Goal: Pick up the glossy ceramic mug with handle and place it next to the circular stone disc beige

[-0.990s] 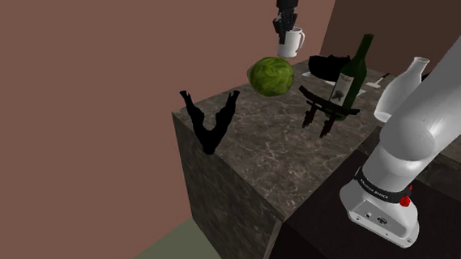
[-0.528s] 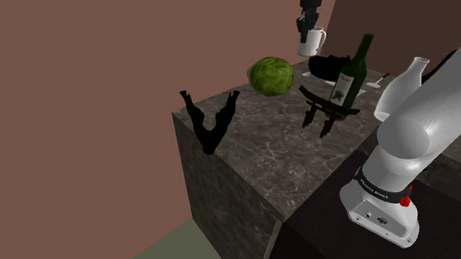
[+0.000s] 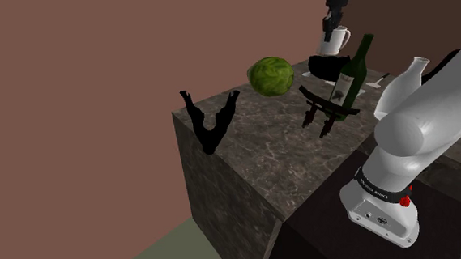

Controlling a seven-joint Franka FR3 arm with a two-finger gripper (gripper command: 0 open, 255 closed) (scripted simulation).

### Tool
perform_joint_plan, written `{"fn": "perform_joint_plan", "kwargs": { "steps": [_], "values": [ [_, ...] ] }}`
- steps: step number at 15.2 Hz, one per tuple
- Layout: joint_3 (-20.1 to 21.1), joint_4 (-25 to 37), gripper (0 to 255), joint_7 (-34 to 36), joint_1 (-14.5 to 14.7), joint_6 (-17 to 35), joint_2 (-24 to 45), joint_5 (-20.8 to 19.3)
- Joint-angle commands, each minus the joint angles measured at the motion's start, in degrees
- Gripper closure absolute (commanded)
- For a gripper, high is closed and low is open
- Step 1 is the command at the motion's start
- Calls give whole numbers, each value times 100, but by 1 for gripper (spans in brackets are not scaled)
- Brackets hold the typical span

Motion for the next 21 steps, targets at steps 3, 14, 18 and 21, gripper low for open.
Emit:
{"fn": "perform_joint_plan", "kwargs": {
  "steps": [3, 14, 18, 21],
  "values": [
    [-341, 60, 255, -578, -240, 38, 33, -48],
    [-751, -236, 255, -1200, -517, 622, 259, -40],
    [-768, -497, 255, -1187, -524, 927, 307, -37],
    [-781, -679, 255, -1181, -530, 1156, 357, -30]
  ]
}}
